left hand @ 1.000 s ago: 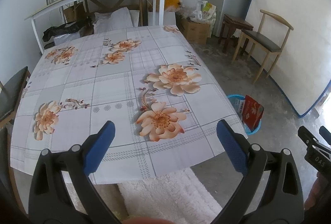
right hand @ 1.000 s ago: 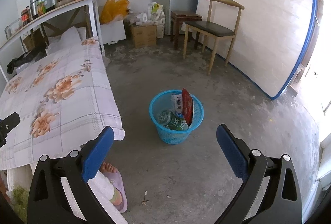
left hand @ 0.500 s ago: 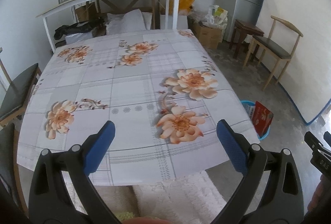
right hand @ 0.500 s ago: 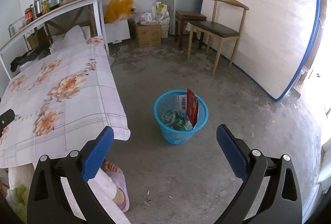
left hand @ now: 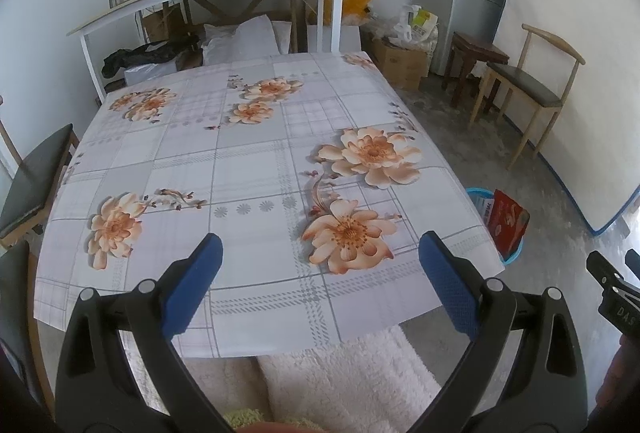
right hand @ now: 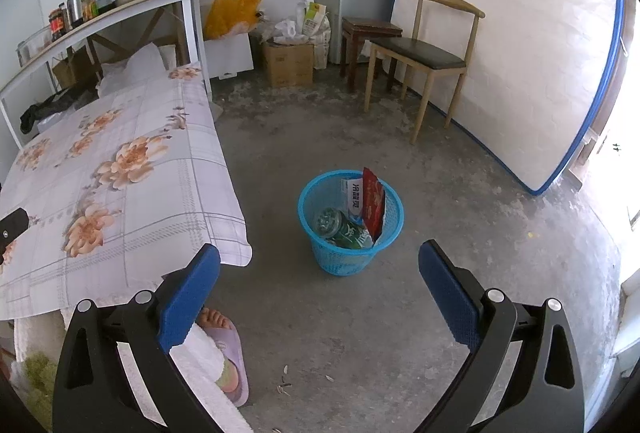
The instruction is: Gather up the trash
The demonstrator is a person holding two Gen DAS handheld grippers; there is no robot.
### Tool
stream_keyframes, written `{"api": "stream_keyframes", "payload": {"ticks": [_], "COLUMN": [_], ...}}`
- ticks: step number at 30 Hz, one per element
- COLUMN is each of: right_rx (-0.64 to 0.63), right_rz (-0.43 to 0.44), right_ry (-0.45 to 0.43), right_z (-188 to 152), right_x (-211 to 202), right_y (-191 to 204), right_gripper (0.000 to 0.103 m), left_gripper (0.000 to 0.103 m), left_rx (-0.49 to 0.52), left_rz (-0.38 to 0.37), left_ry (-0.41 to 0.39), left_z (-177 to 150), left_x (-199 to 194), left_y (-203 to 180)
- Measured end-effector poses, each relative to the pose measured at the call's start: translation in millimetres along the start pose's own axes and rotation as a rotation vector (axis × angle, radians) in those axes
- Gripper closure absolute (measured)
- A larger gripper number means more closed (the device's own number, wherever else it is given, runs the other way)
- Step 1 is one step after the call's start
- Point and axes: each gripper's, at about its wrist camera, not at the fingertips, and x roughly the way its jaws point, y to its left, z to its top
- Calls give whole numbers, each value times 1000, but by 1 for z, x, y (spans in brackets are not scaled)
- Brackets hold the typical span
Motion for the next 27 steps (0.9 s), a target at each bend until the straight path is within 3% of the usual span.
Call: {"api": "stream_keyframes", "payload": {"ticks": [27], "right_rx": [-71], "right_rz": [21], "right_ry": [-21], "right_z": [-1], "right_x": [-2], "right_y": [11], "right_gripper": [6], "left_gripper": [8], "left_rx": [5], "left_rz": [-4], "left_ry": [8], "left_z": [-2], "left_x": [2], "left_y": [-2]}}
